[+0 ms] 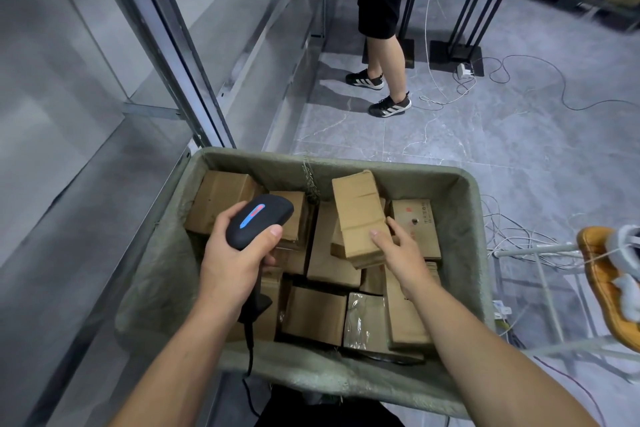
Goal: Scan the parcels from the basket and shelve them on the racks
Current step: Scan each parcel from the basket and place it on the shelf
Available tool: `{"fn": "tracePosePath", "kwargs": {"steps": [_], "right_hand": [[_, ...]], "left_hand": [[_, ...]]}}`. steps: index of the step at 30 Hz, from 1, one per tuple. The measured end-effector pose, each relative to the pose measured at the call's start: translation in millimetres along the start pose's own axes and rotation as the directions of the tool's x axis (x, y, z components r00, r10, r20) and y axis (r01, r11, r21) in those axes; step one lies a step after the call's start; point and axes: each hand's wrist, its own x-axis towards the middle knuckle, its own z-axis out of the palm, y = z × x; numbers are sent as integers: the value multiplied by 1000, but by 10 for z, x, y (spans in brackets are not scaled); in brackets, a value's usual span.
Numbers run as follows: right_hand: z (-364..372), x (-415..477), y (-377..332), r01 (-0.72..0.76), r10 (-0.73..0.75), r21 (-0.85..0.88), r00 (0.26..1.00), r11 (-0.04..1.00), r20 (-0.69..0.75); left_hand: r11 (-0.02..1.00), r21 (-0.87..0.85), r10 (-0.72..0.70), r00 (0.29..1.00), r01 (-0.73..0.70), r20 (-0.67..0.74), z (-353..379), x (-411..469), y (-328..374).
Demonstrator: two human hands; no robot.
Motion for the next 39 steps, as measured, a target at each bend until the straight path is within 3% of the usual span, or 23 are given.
{"fn": "tracePosePath", "kwargs": {"steps": [4,8,13,18,21,26,30,36,39], "right_hand": [[26,-4,-21,89,-111,-216,990,972,-90],[78,4,-99,183,-235,-453,970,872,-61],[193,29,-260,157,-237,-704,971,693,-17],[354,6,-339,103,-186,-788,982,607,-15],[343,-9,-352,95,-182,-725,982,682,-43],[193,-28,-308,116,-141,-266,987,957,-76],[127,45,-110,16,-21,-53,997,998,-79],[140,65,-143,-39,40,69,999,997,-21],[153,92,-213,-13,-3,-118,992,993,-129]], "left_hand": [[1000,-12,-7,1000,7,-5,-15,-5,-15],[1000,-4,-4,1000,4,-7,-26,-14,-11],[1000,14,-4,1000,4,-7,-58,-23,23],[1000,19,4,1000,-4,-21,-93,-27,59],[1000,8,4,1000,-4,-22,-114,-25,70],[1000,-1,0,1000,0,-25,-132,-23,67],[1000,8,1,1000,-1,-25,-122,-26,72],[1000,28,13,1000,-12,-20,-83,-45,115],[999,29,20,999,-19,-27,-60,-71,124]]}}
